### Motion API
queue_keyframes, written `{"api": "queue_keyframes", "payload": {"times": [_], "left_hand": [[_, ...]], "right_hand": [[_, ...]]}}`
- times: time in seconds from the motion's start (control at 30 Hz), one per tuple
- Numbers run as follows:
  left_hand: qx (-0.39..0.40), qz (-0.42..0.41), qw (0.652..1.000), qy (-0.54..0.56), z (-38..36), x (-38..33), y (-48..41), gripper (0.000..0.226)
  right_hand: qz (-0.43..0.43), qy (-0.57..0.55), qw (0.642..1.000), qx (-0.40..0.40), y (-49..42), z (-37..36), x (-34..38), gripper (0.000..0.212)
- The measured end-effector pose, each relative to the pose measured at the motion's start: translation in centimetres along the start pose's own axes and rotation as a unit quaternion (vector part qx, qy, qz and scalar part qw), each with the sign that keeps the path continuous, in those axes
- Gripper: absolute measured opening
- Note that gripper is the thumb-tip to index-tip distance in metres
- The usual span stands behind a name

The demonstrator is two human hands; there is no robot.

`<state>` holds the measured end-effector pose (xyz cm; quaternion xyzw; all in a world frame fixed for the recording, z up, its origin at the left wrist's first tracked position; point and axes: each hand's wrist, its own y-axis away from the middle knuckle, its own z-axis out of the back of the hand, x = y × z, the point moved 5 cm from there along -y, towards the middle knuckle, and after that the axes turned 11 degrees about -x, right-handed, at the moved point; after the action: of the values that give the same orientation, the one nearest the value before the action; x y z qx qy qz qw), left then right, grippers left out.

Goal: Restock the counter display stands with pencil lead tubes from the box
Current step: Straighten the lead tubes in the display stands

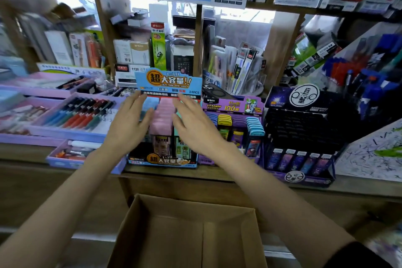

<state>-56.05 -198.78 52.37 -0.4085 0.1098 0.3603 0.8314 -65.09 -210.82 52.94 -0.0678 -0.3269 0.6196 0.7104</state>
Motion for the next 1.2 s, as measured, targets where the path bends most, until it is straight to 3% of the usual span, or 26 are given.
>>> {"api": "queue_keyframes", "payload": {"times": [0.13,0.4,0.5,0.6,0.77,0.9,1.0,1.2], "left_hand": [[0.058,0.054,0.996,0.037,-2.0,1.6,-0.6,0.048],[0.038,0.08,0.988,0.126,-2.3,2.2,-0.6,0.045],[0.043,0.084,0.987,0.131,-2.1,2.4,-0.7,0.046],[0.046,0.111,0.982,0.148,-2.0,2.8,-0.8,0.049],[0.047,0.14,0.974,0.17,-2.3,2.8,-1.1,0.047],[0.053,0.152,0.97,0.179,-2.4,2.8,-1.1,0.047],[0.048,0.159,0.968,0.187,-2.2,3.1,-1.0,0.051],[0.023,0.187,0.954,0.232,-2.4,3.4,-0.6,0.052]], "right_hand": [[-0.052,0.096,0.991,0.073,-1.3,-1.4,-0.9,0.055],[0.003,0.199,0.974,0.108,-1.2,-1.9,-0.7,0.046],[-0.032,0.113,0.984,0.132,-1.4,-1.5,-1.0,0.052],[-0.09,0.0,0.993,0.081,-2.2,0.0,-1.4,0.051],[-0.158,-0.015,0.985,0.063,-3.0,0.8,-2.3,0.017],[-0.187,-0.065,0.978,0.068,-2.6,0.4,-1.5,0.021],[-0.205,-0.122,0.971,0.029,-1.9,1.7,-1.3,0.038],[-0.25,-0.26,0.932,-0.031,0.4,1.9,-0.3,0.04]]}}
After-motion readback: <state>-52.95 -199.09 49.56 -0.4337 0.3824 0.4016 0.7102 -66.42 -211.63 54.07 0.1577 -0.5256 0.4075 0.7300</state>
